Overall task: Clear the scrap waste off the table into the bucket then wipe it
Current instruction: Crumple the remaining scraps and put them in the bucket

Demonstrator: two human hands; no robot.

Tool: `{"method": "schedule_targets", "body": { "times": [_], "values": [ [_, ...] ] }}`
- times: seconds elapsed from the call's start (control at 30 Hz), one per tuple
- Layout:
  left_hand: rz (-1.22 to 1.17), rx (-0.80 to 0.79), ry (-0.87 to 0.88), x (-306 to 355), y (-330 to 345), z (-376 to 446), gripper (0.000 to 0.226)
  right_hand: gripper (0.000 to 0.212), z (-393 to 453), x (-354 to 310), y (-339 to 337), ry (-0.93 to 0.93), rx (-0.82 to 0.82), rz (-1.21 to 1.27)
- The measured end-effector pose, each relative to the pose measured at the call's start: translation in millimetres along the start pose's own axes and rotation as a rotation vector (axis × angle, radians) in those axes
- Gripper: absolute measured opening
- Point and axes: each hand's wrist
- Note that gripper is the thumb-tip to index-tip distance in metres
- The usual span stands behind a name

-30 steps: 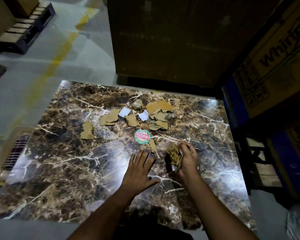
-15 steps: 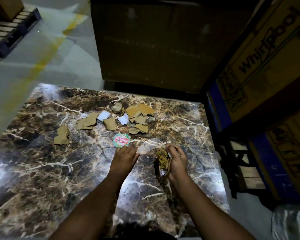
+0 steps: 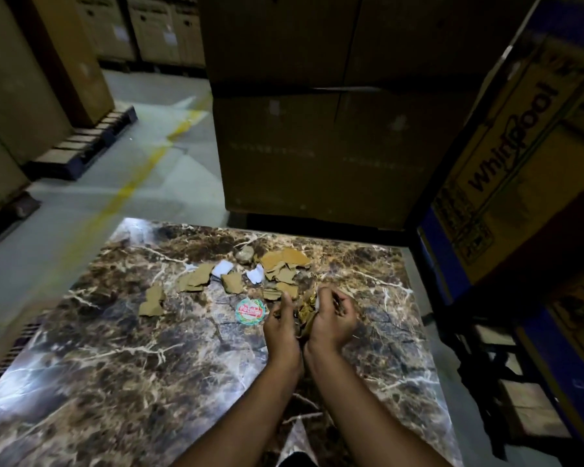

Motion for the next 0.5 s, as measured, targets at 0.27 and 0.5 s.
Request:
{"method": "schedule_targets", "body": {
  "times": [0.27, 0.5],
  "values": [
    [-0.088, -0.158, 0.245, 41.4, -21.1, -31.6, 0.054, 0.018, -32.2, 4.4, 19.4, -0.153, -0.307, -0.191],
    [-0.024, 0.249, 0.388, 73.0, -86.0, -44.8, 0.021, 0.039, -90.0, 43.1, 54.4, 0.000, -0.696, -0.294]
  ]
}}
Point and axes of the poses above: each hand's wrist, its own z-axis towards the middle knuckle, its own y-axis out of the palm, x = y × z, and after that the axes turned 9 degrees about -x, right-handed
